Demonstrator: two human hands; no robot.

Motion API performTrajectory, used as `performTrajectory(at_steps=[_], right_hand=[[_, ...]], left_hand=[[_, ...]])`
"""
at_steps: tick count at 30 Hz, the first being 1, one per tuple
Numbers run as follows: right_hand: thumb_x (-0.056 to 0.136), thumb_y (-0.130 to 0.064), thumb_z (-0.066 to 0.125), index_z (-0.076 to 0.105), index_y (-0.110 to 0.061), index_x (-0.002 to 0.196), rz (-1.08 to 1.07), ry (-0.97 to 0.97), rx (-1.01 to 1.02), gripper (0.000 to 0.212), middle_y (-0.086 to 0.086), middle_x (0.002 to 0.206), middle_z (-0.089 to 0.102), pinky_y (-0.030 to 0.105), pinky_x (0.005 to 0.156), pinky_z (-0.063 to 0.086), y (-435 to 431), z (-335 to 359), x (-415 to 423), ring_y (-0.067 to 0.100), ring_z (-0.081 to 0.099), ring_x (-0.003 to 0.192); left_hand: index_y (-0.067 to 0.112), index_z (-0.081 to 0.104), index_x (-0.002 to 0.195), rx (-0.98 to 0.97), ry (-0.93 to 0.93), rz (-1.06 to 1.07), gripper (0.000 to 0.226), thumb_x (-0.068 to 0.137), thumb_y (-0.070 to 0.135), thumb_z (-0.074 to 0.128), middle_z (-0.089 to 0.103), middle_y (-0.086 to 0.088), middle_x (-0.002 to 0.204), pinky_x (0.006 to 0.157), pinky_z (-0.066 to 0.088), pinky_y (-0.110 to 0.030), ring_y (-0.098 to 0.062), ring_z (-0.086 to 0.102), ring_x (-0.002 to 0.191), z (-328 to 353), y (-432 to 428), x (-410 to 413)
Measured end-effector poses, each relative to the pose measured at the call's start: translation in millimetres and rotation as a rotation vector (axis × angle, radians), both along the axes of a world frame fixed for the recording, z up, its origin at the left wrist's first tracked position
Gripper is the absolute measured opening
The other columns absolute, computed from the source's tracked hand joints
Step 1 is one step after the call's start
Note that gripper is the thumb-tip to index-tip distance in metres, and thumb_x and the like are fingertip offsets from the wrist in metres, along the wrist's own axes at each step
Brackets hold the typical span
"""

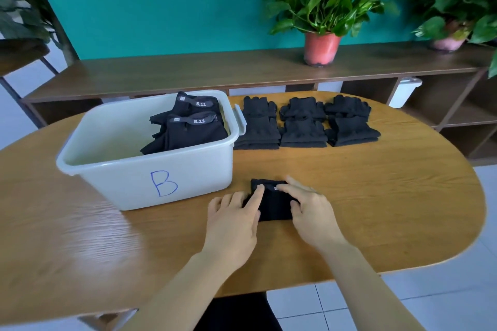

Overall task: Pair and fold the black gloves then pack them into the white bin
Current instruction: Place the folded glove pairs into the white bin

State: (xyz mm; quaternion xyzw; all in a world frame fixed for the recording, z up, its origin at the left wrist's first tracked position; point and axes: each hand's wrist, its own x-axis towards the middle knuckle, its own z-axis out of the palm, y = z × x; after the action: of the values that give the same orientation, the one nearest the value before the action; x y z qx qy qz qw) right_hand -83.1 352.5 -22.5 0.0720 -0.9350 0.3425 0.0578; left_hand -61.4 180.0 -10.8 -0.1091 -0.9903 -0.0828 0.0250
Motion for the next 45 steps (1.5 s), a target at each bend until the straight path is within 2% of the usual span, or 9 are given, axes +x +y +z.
performTrajectory(at_steps=[4,10,13,15,19,25,33,39,45], right_hand=[[0.091,0.012,0.045,0.065,-0.022,0.126,0.044,0.027,-0.048,0.053,-0.005,0.145,0.05,0.013,0.105,0.029,-13.9,-1.7,14.0,0.012,0.044,0.135],[0.089,0.014,0.041,0.063,-0.026,0.129,0.137,-0.072,-0.212,0.061,-0.01,0.149,0.043,0.021,0.116,0.026,-36.3,5.4,33.8,0.005,0.033,0.141],[0.091,0.007,0.046,0.058,-0.029,0.135,0.055,-0.081,-0.281,0.058,-0.011,0.147,0.045,0.027,0.119,0.024,-34.0,19.4,36.7,0.001,0.033,0.138],[0.094,-0.006,0.054,0.055,-0.028,0.137,-0.03,-0.058,-0.213,0.048,-0.01,0.14,0.051,0.035,0.115,0.033,-30.2,23.9,34.6,0.006,0.042,0.132],[0.095,-0.023,0.058,0.05,-0.025,0.142,-0.037,-0.189,-0.047,0.048,-0.004,0.137,0.055,0.035,0.103,0.045,-34.8,23.2,33.1,0.016,0.05,0.127],[0.094,-0.01,0.056,0.045,-0.022,0.145,-0.044,-0.22,0.019,0.054,0.001,0.138,0.054,0.029,0.099,0.044,-43.8,27.7,30.9,0.019,0.05,0.125],[0.09,0.001,0.053,0.056,-0.023,0.13,-0.102,-0.219,-0.076,0.047,0.0,0.115,0.062,0.035,0.089,0.051,-50.3,25.6,34.8,0.019,0.057,0.106],[0.09,0.001,0.055,0.059,-0.025,0.129,-0.123,-0.173,-0.143,0.046,-0.003,0.11,0.064,0.022,0.081,0.045,-50.7,22.4,43.5,0.012,0.055,0.1],[0.09,0.0,0.058,0.06,-0.024,0.128,-0.156,-0.143,-0.222,0.045,-0.005,0.107,0.066,0.032,0.084,0.055,-42.1,34.5,48.1,0.014,0.061,0.1]], left_hand=[[0.04,0.004,0.156,0.03,-0.004,0.051,0.054,0.106,0.039,0.024,0.042,0.007,0.136,0.107,0.017,-0.034,-0.016,0.037,0.127,-4.2,-14.7,24.8],[0.043,0.022,0.152,0.329,-0.027,0.155,0.049,0.104,0.039,0.035,0.03,0.009,0.15,0.109,0.013,-0.032,-0.005,0.023,0.14,2.7,-40.5,45.3],[0.043,0.024,0.149,0.318,-0.085,0.211,0.046,0.104,0.04,0.035,0.034,0.008,0.146,0.11,0.02,-0.04,-0.01,0.034,0.135,12.7,-46.3,44.2],[0.043,0.023,0.147,0.277,-0.133,0.219,0.045,0.104,0.04,0.035,0.041,0.008,0.137,0.107,0.025,-0.042,-0.014,0.044,0.126,16.6,-45.6,42.8],[0.042,0.026,0.143,0.243,-0.139,0.198,0.042,0.103,0.039,0.041,0.055,0.008,0.123,0.099,0.035,-0.042,-0.019,0.049,0.116,16.0,-41.2,41.2],[0.038,0.034,0.142,0.342,-0.161,0.177,0.048,0.098,0.028,0.053,0.055,0.006,0.124,0.095,0.045,-0.04,-0.019,0.047,0.117,11.8,-34.6,35.6],[0.034,0.044,0.134,0.507,-0.117,0.174,0.05,0.091,0.009,0.053,0.055,0.003,0.115,0.087,0.046,-0.033,-0.018,0.051,0.109,9.1,-29.1,36.2],[0.031,0.05,0.132,0.621,-0.081,0.163,0.051,0.09,0.003,0.054,0.055,0.003,0.113,0.091,0.046,-0.033,-0.017,0.053,0.105,7.8,-31.0,40.6],[0.035,0.05,0.13,0.675,-0.059,0.106,0.05,0.091,0.003,0.053,0.054,0.007,0.114,0.091,0.046,-0.026,-0.012,0.052,0.102,21.9,-29.7,37.9]])
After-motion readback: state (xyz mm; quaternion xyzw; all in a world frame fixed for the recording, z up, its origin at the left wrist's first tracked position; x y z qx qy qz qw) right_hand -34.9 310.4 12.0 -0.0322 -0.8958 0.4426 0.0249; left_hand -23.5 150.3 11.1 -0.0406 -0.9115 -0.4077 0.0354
